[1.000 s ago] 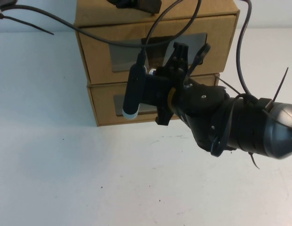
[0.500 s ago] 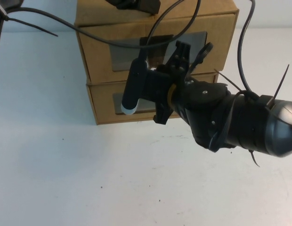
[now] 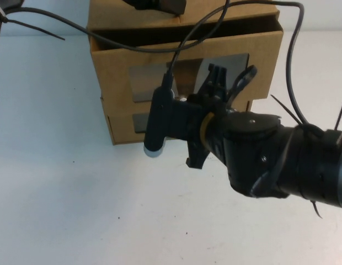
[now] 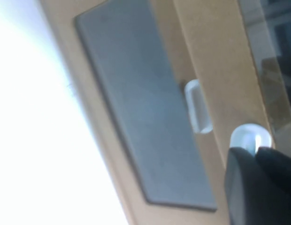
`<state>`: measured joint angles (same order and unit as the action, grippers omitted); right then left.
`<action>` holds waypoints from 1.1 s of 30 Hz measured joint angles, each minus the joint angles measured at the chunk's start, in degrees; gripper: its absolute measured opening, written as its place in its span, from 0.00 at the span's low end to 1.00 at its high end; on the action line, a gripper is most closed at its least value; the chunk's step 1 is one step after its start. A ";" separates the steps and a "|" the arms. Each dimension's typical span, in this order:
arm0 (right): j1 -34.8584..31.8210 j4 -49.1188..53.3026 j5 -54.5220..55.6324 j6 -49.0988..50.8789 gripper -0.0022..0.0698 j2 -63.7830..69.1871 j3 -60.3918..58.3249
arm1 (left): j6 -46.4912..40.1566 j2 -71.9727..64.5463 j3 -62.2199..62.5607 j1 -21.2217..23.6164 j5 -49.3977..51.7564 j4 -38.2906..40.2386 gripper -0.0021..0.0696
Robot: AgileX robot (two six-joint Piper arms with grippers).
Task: Open the shoe box
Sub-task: 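Pull the top drawer of the cardboard box fully open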
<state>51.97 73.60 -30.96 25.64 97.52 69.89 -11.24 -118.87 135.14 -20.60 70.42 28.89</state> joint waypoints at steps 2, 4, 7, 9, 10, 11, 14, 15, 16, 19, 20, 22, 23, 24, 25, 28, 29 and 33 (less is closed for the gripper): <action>1.07 0.00 0.00 0.00 0.03 -1.80 -2.38 | 0.00 -0.02 0.00 0.00 0.00 0.24 0.02; 2.23 -1.06 -0.43 0.00 0.03 -3.86 -4.95 | 0.00 -0.12 0.00 0.00 0.00 0.24 0.02; 4.38 -4.31 -1.50 0.00 0.02 -7.08 -7.78 | 0.00 -0.12 0.00 0.11 0.00 0.24 0.02; 5.84 -7.20 -2.19 0.00 0.02 -8.73 -8.77 | 0.00 -0.12 0.00 0.11 0.00 0.24 0.02; 6.52 -8.38 -2.59 0.00 0.02 -9.34 -9.05 | 0.00 -0.12 0.00 0.11 0.00 0.24 0.02; 7.19 -9.18 -2.89 0.00 0.02 -9.81 -9.36 | 0.00 -0.12 0.00 0.11 0.00 0.24 0.02; 8.26 -9.92 -3.14 0.00 0.02 -10.38 -10.06 | 0.00 -0.24 0.12 0.11 0.00 0.24 0.02; 8.38 -9.81 -3.14 0.00 0.01 -10.44 -10.15 | -0.13 -0.24 0.12 0.11 0.00 0.24 0.02; 8.38 -9.73 -3.26 0.00 0.01 -10.44 -10.25 | -0.13 -0.26 0.12 0.11 0.00 0.24 0.02; 8.47 -6.68 -3.34 1.75 0.02 -10.44 -10.43 | -0.23 -0.36 0.23 0.11 0.00 0.24 0.02; 8.34 -4.63 -3.15 2.86 0.02 -10.44 -10.43 | -0.21 -0.36 0.23 0.11 0.00 0.48 0.02; 7.85 0.75 -1.90 6.00 0.03 -10.44 -10.43 | -0.21 -0.36 0.23 0.45 0.00 1.40 0.02; 7.52 3.01 -1.45 7.20 0.04 -10.44 -10.43 | -0.21 -0.47 0.23 0.57 0.00 2.10 0.02; 7.33 5.68 -0.87 8.42 0.07 -10.44 -10.43 | -0.21 -0.55 0.23 0.71 0.00 2.68 0.02; 6.84 7.89 -0.49 9.22 0.10 -10.44 -10.43 | -0.21 -0.71 0.23 0.83 0.00 3.18 0.02; 5.95 11.01 -0.22 10.07 0.21 -10.33 -9.56 | -0.21 -0.70 0.23 0.96 0.00 3.62 0.02; 5.65 11.57 -0.15 10.17 0.25 -9.97 -9.17 | -0.21 -0.70 0.23 0.96 0.00 3.61 0.02; 4.21 12.29 0.15 10.30 0.33 -7.97 -7.98 | -0.09 -0.74 0.23 1.29 0.00 5.23 0.02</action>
<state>56.18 85.89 -30.81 35.94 89.54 61.90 -11.33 -119.61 135.37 -19.31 70.42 34.12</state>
